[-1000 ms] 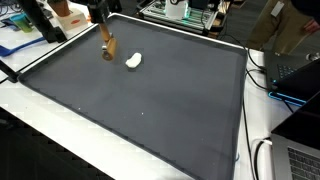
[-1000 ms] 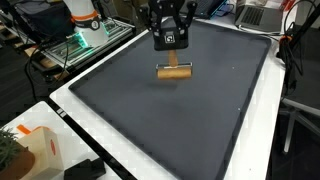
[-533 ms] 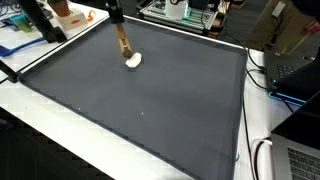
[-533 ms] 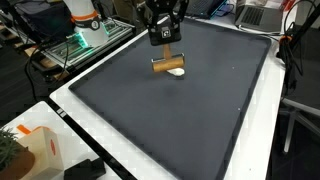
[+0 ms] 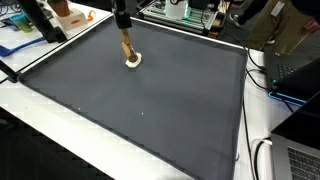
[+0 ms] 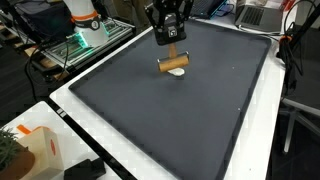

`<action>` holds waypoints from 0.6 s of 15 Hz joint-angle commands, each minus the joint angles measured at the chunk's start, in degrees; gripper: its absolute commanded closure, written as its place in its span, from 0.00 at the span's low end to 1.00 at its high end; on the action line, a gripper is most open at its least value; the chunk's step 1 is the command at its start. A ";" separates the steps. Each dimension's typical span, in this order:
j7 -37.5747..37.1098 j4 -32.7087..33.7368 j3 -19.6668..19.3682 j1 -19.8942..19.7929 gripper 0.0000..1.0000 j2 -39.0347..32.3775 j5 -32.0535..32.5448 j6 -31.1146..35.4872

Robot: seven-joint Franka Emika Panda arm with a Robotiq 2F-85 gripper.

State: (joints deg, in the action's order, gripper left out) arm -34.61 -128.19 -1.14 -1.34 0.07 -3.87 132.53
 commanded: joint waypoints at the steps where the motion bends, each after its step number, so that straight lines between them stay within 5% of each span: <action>1: 1.51 -2.39 0.98 1.03 0.78 0.38 1.92 4.77; 6: 1.97 -3.61 1.53 2.21 0.78 -3.46 8.10 9.87; 9: 7.11 -2.65 1.49 2.32 0.78 -3.35 8.56 3.75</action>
State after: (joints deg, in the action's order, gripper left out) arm -32.78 -130.57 0.52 1.03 -2.01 4.39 140.33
